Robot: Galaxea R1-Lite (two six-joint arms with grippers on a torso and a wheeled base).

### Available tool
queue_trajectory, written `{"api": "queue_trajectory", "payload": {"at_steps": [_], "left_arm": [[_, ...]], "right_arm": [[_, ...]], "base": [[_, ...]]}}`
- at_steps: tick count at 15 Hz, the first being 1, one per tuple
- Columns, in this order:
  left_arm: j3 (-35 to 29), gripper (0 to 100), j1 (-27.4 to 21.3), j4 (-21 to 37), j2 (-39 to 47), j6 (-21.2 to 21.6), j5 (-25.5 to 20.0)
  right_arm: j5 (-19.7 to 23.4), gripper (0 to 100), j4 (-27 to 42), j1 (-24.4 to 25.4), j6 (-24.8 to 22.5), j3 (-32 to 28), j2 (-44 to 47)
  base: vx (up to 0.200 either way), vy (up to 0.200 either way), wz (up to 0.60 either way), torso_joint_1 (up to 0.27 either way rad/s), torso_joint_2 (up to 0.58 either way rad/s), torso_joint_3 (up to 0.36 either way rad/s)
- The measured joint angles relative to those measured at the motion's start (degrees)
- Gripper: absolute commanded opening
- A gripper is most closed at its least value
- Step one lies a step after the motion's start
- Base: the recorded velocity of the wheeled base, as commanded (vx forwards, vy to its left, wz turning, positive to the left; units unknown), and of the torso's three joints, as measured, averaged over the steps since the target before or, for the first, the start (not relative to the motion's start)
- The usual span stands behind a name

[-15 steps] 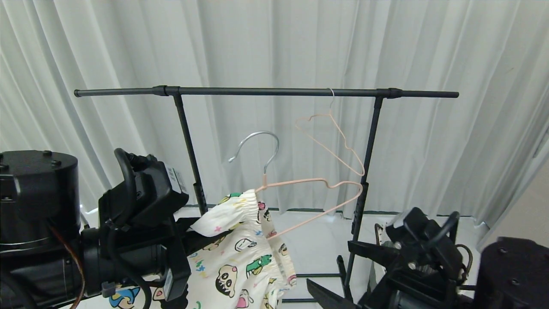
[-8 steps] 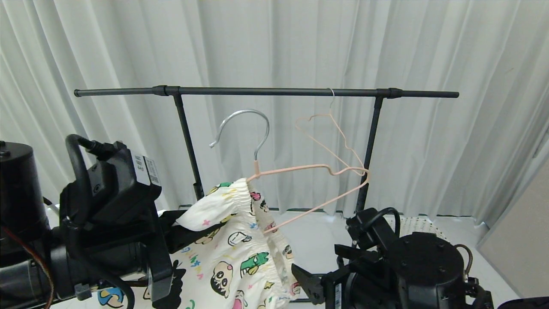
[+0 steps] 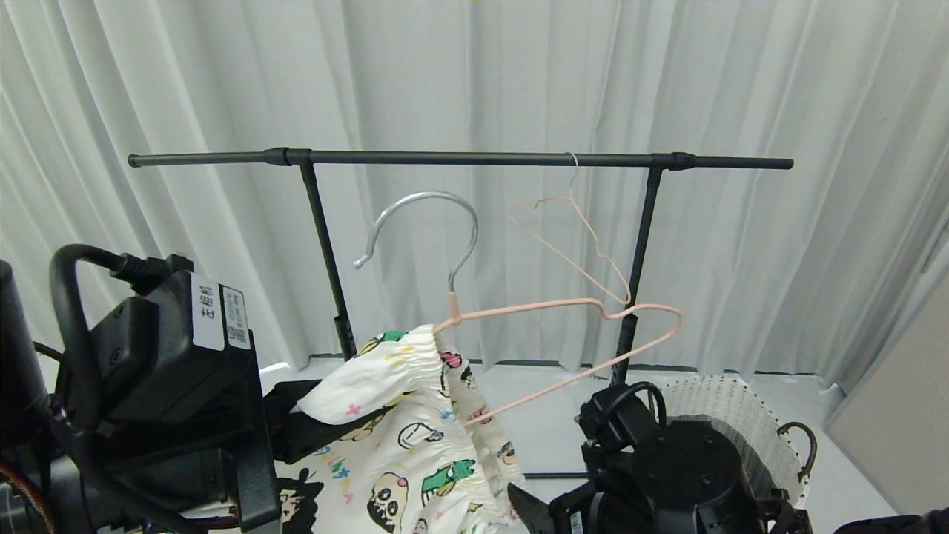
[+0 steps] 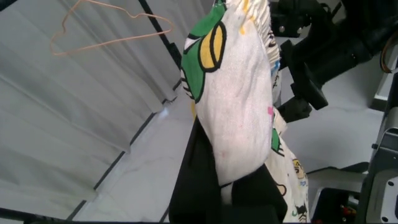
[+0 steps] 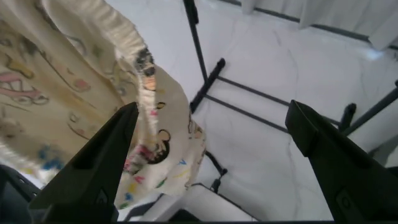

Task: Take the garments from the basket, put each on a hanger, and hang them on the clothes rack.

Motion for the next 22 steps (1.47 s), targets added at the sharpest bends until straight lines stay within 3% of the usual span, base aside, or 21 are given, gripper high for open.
{"api": "queue_trajectory", "payload": {"at_steps": [3,7,13,16,19,20,22], "left_arm": [[0.6,0,-0.2,0.0,-0.1,0.0,1.1],[4.1,0,2.3,0.0,-1.2,0.1,3.7],[9.1,0,6.8,0.2,-1.6,0.2,3.9],[10.6,0,7.8,3.9,-1.4,0.2,5.3],[10.8,0,7.9,6.3,0.7,0.0,11.7],[10.3,0,8.0,6.4,2.4,-1.6,15.3],[8.2,0,7.9,6.4,4.8,-8.0,17.8]], "right_arm": [[-4.0,100,3.4,-1.0,-0.1,0.0,0.0],[-11.2,100,4.3,-7.9,-2.4,0.1,-0.1],[-12.7,100,4.0,-18.8,-10.4,-2.4,-0.7],[-12.4,100,4.1,-19.7,-11.0,-6.2,-1.1],[-12.2,100,4.6,-19.2,-14.3,-10.7,-2.8],[-12.1,100,5.1,-18.6,-15.5,-11.6,-3.9],[-11.5,100,8.6,-16.2,-16.1,-12.2,-6.6]], "base": [[0.000,0.000,0.00,0.000,0.00,0.000],[0.000,0.000,0.00,0.000,0.00,0.000],[0.000,0.000,0.00,0.000,0.00,0.000],[0.000,0.000,0.00,0.000,0.00,0.000],[0.000,0.000,0.00,0.000,0.00,0.000],[0.000,0.000,0.00,0.000,0.00,0.000],[0.000,0.000,0.00,0.000,0.00,0.000]]}}
